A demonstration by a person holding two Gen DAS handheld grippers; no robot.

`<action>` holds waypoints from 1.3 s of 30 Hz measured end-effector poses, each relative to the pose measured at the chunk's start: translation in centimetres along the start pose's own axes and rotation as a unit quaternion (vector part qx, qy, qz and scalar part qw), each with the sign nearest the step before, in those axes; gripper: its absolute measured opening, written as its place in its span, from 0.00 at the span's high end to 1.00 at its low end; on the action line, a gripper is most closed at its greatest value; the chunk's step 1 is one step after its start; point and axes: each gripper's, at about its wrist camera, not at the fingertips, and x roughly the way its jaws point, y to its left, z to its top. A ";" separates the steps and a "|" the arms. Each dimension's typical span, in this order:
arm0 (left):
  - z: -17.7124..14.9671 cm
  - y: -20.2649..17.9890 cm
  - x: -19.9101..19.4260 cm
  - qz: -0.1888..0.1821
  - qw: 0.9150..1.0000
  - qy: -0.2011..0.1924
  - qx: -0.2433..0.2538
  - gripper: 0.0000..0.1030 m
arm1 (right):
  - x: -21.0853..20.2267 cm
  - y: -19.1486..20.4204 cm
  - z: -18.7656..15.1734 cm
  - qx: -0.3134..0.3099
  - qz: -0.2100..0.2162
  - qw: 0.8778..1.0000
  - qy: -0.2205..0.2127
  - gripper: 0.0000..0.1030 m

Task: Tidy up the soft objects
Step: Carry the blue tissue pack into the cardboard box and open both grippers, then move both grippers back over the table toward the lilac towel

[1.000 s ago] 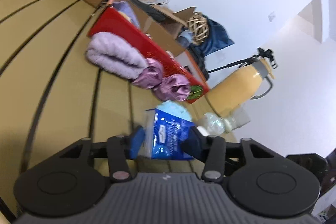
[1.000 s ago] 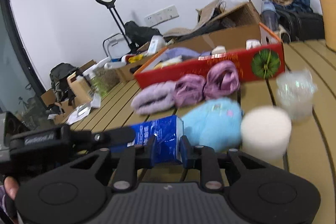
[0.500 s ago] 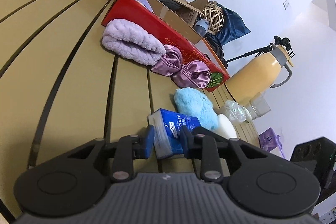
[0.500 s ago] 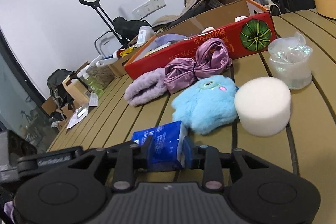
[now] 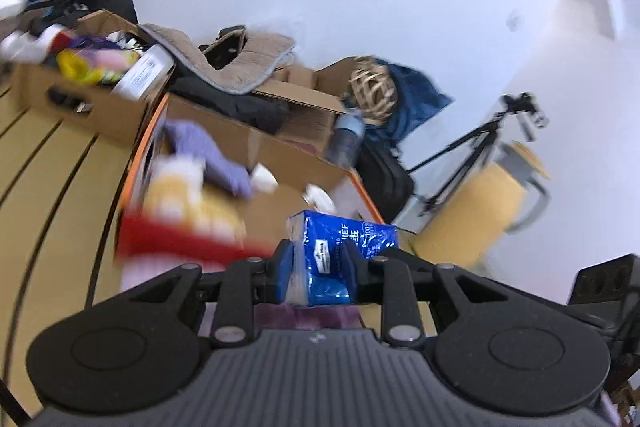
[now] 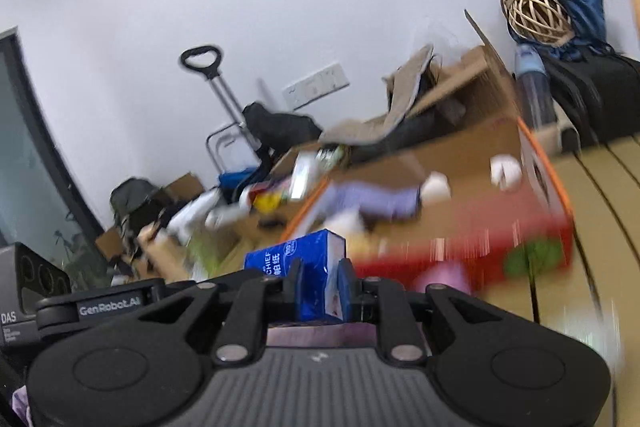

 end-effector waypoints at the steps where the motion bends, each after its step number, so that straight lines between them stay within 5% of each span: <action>1: 2.2 0.6 2.4 0.008 1.000 0.019 -0.007 0.74 | 2.1 -0.8 1.8 0.010 -0.010 1.000 0.013 0.84; 5: 6.9 3.0 10.4 0.064 0.995 0.078 -0.010 0.74 | 10.4 -4.4 5.4 0.074 -0.048 0.994 0.063 0.82; 10: 7.7 4.9 17.0 0.158 0.980 0.118 0.020 0.70 | 18.7 -6.6 5.2 0.081 -0.095 0.984 0.130 0.84; 15: 7.3 5.4 16.8 0.148 0.980 0.131 0.041 0.61 | 19.6 -6.7 4.6 0.071 -0.098 0.982 0.145 0.84; 19: 7.4 3.4 14.5 0.145 0.978 0.123 0.085 0.49 | 17.4 -5.9 5.8 0.056 -0.094 0.984 0.139 0.84; 31: 10.4 -4.1 -0.8 0.151 0.981 0.019 0.122 0.43 | 0.9 2.1 12.1 -0.037 -0.105 0.993 0.026 0.74; 34: 7.6 -5.4 -5.8 0.151 0.979 -0.020 0.133 0.39 | -4.2 3.8 10.3 -0.078 -0.103 0.992 0.002 0.64; 39: -2.8 -6.5 -13.9 0.149 0.969 -0.090 0.174 0.25 | -12.6 5.2 1.1 -0.148 -0.083 0.985 -0.034 0.49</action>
